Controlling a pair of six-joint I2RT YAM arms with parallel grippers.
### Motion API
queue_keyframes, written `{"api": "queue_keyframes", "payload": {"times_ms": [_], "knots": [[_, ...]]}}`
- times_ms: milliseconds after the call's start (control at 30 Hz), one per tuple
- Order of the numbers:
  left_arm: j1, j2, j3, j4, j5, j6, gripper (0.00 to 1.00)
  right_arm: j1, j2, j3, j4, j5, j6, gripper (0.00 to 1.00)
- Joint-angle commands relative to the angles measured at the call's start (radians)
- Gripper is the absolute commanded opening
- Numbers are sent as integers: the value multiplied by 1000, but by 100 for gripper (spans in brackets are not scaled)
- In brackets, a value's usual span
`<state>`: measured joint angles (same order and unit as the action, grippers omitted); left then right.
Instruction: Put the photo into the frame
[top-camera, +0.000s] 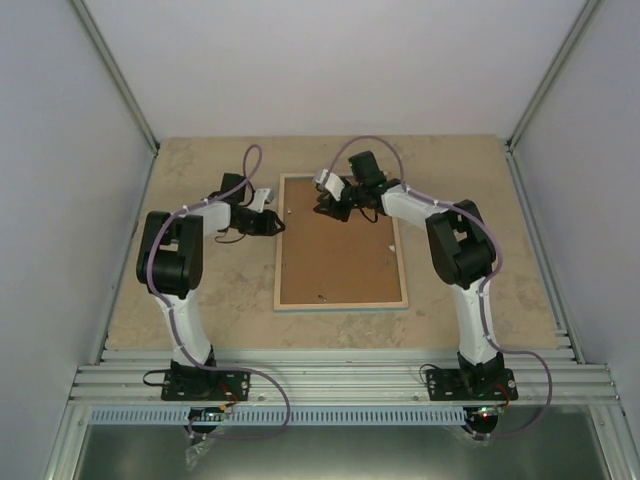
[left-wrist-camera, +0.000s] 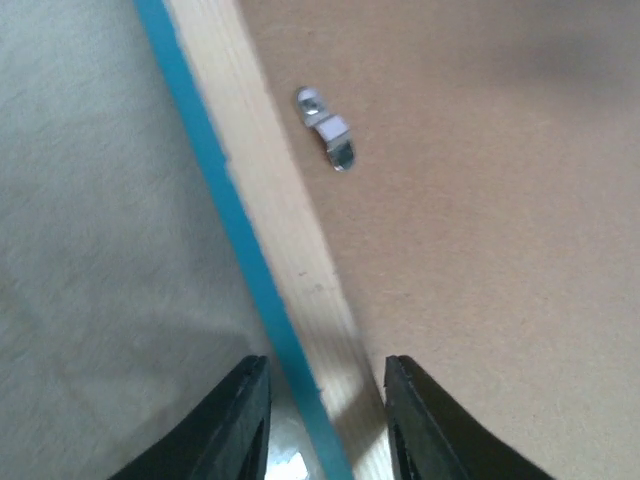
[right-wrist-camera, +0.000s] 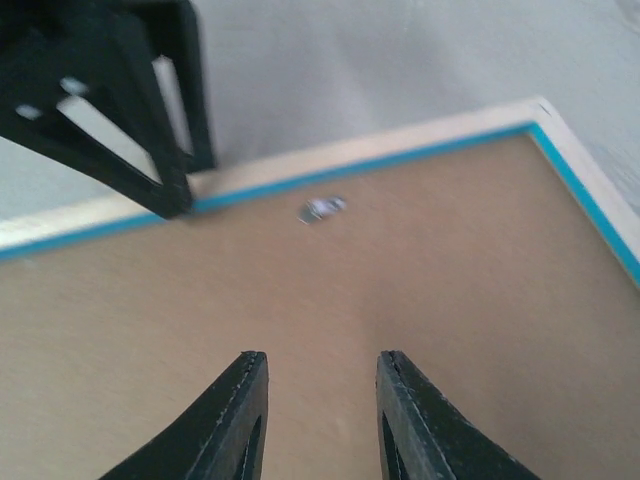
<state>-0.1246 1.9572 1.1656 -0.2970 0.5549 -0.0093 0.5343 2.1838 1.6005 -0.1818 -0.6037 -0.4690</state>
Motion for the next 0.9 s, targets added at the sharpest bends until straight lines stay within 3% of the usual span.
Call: {"api": "queue_keyframes", "payload": {"times_ms": [0, 167, 367, 867], "knots": [[-17, 28, 10, -41, -8, 48, 30, -27, 53, 56, -61, 44, -51, 32], [-40, -26, -84, -49, -18, 98, 22, -29, 34, 13, -57, 25, -85, 31], [-56, -75, -180, -63, -21, 149, 20, -5, 21, -34, -41, 0, -137, 29], [-77, -73, -182, -55, -5, 122, 19, 80, 153, 38, -8, 107, -89, 24]]}}
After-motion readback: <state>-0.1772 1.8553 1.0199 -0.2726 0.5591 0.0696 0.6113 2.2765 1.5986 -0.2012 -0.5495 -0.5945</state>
